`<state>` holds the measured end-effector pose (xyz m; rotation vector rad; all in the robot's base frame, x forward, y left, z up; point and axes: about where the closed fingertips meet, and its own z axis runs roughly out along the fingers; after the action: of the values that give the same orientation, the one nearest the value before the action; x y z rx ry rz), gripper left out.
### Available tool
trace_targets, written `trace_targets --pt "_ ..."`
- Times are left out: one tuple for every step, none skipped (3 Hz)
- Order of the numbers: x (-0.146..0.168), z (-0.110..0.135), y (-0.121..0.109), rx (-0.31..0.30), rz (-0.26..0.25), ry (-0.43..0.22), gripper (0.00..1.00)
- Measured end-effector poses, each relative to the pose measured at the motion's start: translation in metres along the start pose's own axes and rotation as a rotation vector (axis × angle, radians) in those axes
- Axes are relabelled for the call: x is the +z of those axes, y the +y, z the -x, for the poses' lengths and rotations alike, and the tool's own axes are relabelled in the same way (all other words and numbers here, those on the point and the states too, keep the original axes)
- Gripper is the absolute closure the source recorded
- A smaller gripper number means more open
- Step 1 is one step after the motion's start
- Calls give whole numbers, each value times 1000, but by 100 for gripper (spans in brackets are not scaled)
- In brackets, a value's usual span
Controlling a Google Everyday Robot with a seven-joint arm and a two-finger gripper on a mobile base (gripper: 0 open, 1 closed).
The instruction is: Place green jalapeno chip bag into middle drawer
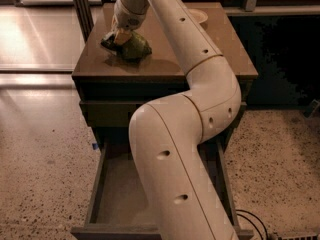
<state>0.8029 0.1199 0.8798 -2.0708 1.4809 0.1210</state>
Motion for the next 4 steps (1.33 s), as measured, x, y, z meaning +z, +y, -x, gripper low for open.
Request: trace_targets --pt "-58 11 -21 -21 -140 0 100" --pt "-149 11 -24 -31 -333 -51 100" --pt "-255 39 0 -87 -523 -137 100" --pt "-303 85 38 -168 -636 -260 100"
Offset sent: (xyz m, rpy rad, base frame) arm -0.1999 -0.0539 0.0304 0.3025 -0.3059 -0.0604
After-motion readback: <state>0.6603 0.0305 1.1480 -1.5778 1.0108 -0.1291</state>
